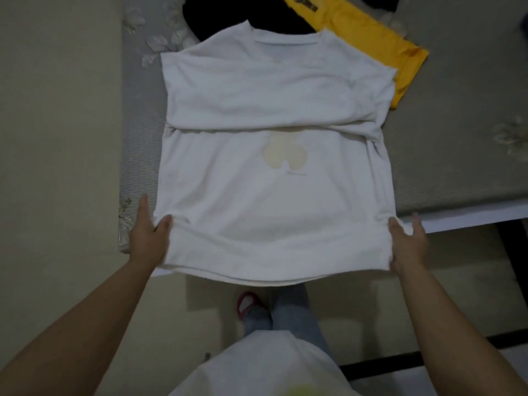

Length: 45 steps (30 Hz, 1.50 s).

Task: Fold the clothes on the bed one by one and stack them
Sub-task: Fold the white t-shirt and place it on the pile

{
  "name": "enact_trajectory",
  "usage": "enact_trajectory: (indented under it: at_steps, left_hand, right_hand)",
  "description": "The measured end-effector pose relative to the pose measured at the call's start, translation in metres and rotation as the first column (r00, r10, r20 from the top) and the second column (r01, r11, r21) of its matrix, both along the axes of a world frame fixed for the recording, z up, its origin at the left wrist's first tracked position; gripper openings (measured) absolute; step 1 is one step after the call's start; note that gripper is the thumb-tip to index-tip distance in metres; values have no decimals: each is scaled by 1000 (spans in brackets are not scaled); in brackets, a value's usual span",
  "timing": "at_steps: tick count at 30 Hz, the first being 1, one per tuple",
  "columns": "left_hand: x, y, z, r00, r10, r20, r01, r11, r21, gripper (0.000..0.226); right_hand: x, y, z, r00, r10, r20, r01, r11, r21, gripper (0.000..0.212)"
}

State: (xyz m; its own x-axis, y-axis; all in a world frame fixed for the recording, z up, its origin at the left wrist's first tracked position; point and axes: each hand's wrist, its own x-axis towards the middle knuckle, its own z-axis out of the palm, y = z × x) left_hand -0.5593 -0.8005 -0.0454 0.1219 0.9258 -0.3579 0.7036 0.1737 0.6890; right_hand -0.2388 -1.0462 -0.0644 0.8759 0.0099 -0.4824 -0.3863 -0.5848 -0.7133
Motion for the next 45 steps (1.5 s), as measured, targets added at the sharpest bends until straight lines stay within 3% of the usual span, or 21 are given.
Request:
enact_trajectory:
  at_steps: [5,8,11,15,18,20,21,22,23,24,25,26,28,29,31,33,36,39,43,45]
  left_hand:
    - [71,60,7,982,103,160,-120,988,98,65]
    - [104,90,4,956,221,194,-233,972,42,74]
    - [128,123,-3,933,294,209,-312,948,57,80]
    - [164,181,3,864,425,270,-448,893,30,78]
    - [190,240,5,745,538,393,-568,822,-48,77]
    - [214,274,8,663,594,456,-599,786,-153,67]
    - [228,283,11,669,584,460,-578,798,-171,60]
    - [239,288,16,733,557,390,-532,827,-183,52]
    - [252,292,16,840,487,240,-470,873,-127,47]
    - [258,292,7,968,216,-130,-215,976,22,43]
    - [262,288,-9,865,-38,-501,74,996,52,43]
    - [265,283,-23,806,-120,-580,172,985,34,44]
    - [261,273,-47,968,16,-252,-21,1000,-15,54]
    - [259,264,-47,969,-60,-238,57,998,-20,61]
    - [254,247,-58,831,-320,-455,350,936,-18,61]
    - [242,234,-72,690,-438,-576,479,873,-91,58]
    - [228,223,-82,624,-458,-633,510,853,-114,58]
    - [227,220,-83,640,-436,-633,512,856,-72,59]
    - [239,202,-82,629,-563,-537,688,725,45,95]
    - [241,190,-91,559,-645,-521,769,639,33,95]
  right_hand:
    - [59,90,24,963,140,230,-132,990,-51,61]
    - [91,122,20,940,232,250,-209,971,-115,61]
    - [129,149,13,946,212,247,-191,976,-105,60]
    - [189,198,24,977,15,212,-33,996,82,52]
    - [238,246,25,986,-143,82,114,950,289,39]
    - [264,275,20,997,-80,19,69,941,331,45]
    - [275,288,15,999,-41,16,33,941,337,53]
    - [281,300,9,1000,-13,1,12,936,351,57]
    - [285,310,2,997,75,9,-74,945,317,57]
    - [284,317,-4,987,157,34,-160,948,276,56]
    - [280,319,-10,968,232,97,-246,954,173,56]
    - [274,317,-15,932,319,173,-331,943,43,57]
    - [261,304,-26,807,525,272,-487,851,-198,56]
    - [254,295,-31,745,606,281,-532,792,-299,55]
    - [242,278,-41,680,690,249,-531,697,-482,55]
    - [227,259,-43,710,672,211,-456,666,-590,58]
    - [203,225,-44,862,470,187,-287,759,-585,60]
    - [182,203,-46,964,230,136,-142,873,-467,54]
    - [189,197,-38,954,152,260,-41,921,-389,58]
    - [202,191,-34,933,178,312,-43,917,-397,71]
